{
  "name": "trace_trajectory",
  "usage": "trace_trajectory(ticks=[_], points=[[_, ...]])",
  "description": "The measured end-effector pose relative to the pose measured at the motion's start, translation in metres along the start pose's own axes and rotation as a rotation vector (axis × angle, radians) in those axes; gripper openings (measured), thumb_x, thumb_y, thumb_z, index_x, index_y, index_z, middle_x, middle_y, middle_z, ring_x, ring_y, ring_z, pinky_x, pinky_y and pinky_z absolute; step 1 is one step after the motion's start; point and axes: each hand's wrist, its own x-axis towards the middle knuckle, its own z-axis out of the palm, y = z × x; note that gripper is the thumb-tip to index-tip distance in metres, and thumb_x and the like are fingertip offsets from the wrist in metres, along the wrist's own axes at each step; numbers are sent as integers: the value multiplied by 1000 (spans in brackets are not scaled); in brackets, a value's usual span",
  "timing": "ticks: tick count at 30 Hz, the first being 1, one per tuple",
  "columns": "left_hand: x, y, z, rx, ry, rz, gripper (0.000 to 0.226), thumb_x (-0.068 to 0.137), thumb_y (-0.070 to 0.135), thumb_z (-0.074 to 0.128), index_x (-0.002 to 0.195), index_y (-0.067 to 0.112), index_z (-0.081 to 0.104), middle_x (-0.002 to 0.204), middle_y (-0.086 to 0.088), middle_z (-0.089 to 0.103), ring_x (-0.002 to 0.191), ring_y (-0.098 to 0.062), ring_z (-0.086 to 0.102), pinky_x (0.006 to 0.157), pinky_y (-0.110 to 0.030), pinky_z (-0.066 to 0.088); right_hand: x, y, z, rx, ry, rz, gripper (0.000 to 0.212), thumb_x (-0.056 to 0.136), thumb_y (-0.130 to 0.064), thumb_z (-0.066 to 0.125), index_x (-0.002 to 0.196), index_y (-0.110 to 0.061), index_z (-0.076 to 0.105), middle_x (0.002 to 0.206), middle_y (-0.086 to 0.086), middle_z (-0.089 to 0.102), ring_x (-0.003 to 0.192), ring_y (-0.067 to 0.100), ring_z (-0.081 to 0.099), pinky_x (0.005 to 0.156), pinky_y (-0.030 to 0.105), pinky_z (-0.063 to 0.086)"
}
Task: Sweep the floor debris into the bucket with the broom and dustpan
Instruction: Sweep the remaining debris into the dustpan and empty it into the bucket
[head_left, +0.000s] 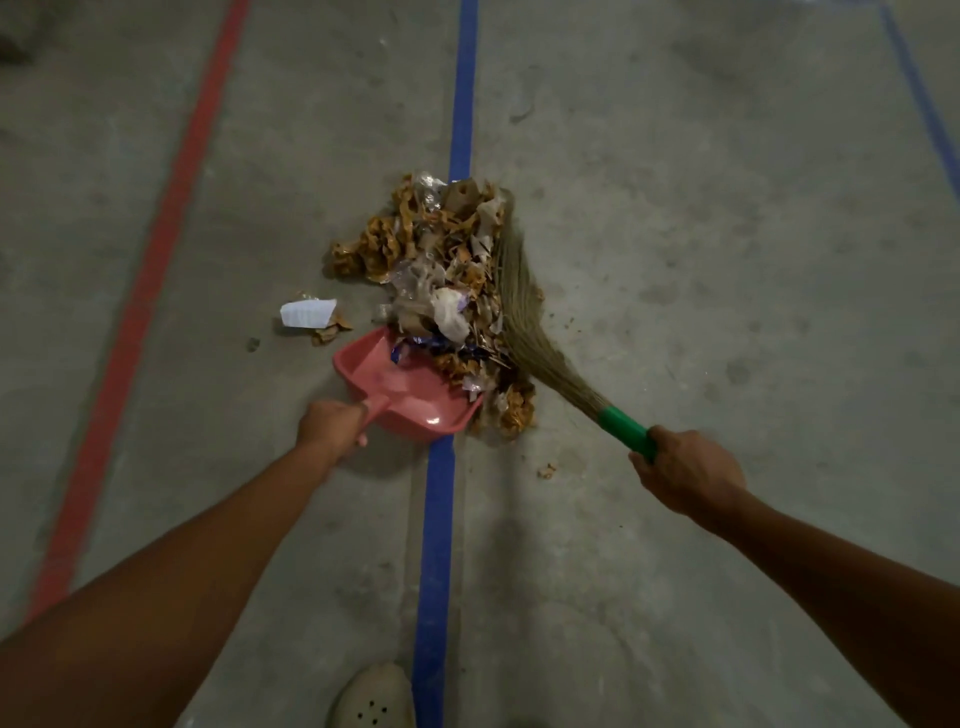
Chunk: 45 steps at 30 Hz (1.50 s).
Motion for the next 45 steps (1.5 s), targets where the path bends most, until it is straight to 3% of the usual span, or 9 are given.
trace_trajectory(ticks=[4, 9, 18, 27, 37, 42, 45], points=[[8, 10, 15, -1, -35, 32, 46, 84, 49, 70, 69, 5, 68, 54, -6, 64, 40, -15, 47, 48, -24, 36, 6, -11, -3, -29, 21, -50, 39, 98, -53, 47, 119, -22, 58, 74, -7, 53, 56, 7, 53, 41, 20, 35], [13, 2, 18, -57, -42, 58, 43, 91, 44, 65, 74, 4, 68, 56, -8, 63, 39, -15, 45, 47, -24, 35, 4, -27, 0, -28, -18, -109, 39, 97, -55, 46, 118, -23, 58, 80, -4, 59, 62, 9, 59, 49, 23, 49], [2, -9, 22, -137, -41, 87, 48, 89, 51, 67, 71, 7, 66, 56, -8, 60, 41, -14, 43, 42, -23, 32, -27, -12, 16, -69, 17, -192, 37, 97, -57, 42, 119, -28, 52, 75, -8, 57, 56, 6, 57, 47, 21, 50], [-14, -11, 16, -211, -13, 129, 25, 98, 29, 58, 76, 18, 62, 60, -10, 59, 45, -17, 44, 45, -25, 34, -54, 19, 26, -71, 87, -188, 38, 97, -60, 39, 120, -32, 49, 74, -11, 55, 53, 1, 52, 45, 17, 45], [-60, 45, 9, -267, 25, 243, 23, 99, 28, 55, 78, 23, 60, 62, -9, 59, 48, -16, 47, 47, -25, 37, -86, 35, -20, 29, 170, -108, 39, 95, -61, 41, 113, -29, 52, 68, -10, 53, 51, 7, 53, 46, 25, 50], [-108, 81, -6, -282, 40, 255, 20, 99, 29, 56, 81, 23, 62, 62, -6, 59, 47, -15, 47, 44, -25, 36, -119, 44, -56, 67, 185, -65, 40, 95, -62, 40, 111, -27, 52, 66, -11, 49, 49, 5, 51, 41, 20, 40], [-145, 101, -22, -268, 41, 271, 19, 98, 31, 57, 86, 19, 64, 63, -6, 59, 46, -13, 47, 43, -24, 36, -145, 52, -79, 136, 162, -61, 39, 95, -60, 44, 110, -25, 54, 69, -6, 55, 52, 10, 55, 46, 25, 48]])
